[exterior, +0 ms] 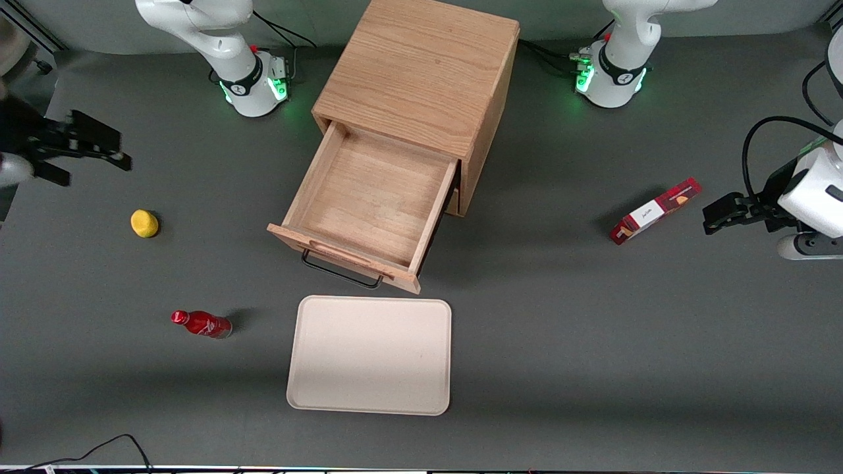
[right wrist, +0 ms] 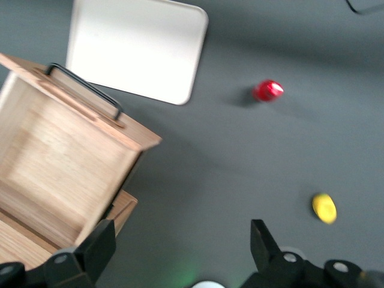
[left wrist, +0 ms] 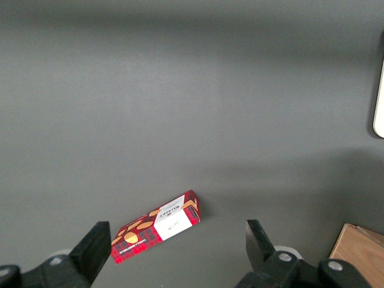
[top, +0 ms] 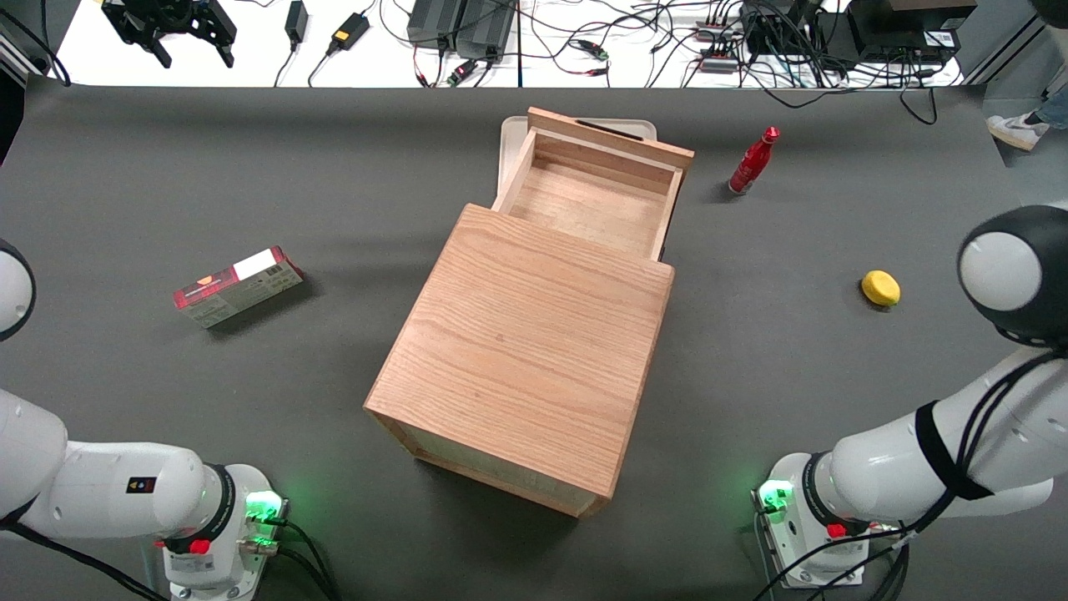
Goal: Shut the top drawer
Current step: 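Swing the right gripper out from rest toward the open drawer front, then lower the right gripper beside the drawer's black handle at the drawer front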
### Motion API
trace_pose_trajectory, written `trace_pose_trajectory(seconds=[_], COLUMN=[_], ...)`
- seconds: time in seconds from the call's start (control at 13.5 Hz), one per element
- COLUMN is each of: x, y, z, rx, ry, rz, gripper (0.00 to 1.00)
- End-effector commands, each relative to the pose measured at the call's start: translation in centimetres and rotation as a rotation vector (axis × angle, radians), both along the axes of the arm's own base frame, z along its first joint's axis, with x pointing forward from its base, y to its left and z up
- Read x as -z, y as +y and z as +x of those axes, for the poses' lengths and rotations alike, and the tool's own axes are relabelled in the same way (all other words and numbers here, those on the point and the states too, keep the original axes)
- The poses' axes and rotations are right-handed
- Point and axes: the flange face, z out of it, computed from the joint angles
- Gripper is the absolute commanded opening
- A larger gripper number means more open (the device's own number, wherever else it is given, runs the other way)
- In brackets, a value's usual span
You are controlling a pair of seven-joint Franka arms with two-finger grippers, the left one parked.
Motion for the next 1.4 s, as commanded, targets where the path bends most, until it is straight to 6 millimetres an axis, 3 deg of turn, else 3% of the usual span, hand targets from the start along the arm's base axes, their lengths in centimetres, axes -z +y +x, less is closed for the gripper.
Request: trace_pose_trajectory(seconds=[0.0, 0.15, 0.44, 0.66, 0.96, 1.18, 1.33], x=[-1.0, 0.5, 2.9, 4.8, 8.4, 10.3, 14.4], y=[3.6, 9.0, 13.5, 13.6, 12.8, 13.0, 13.1], z=[1.0, 1.3, 1.0, 1.9, 4.4, 6.3, 8.7], rx=[-0.074, -0.173, -0.286, -0.553, -0.752, -0.753, -0.739], ry=[-0.064, -0.068, -0.053, -0.057, -0.042, -0.075, -0.060], rz=[0.049, 0.105, 0.051, 0.040, 0.052, 0.072, 0.106], gripper=[1.00, 1.00, 1.00, 1.00, 1.00, 1.00, 1.00])
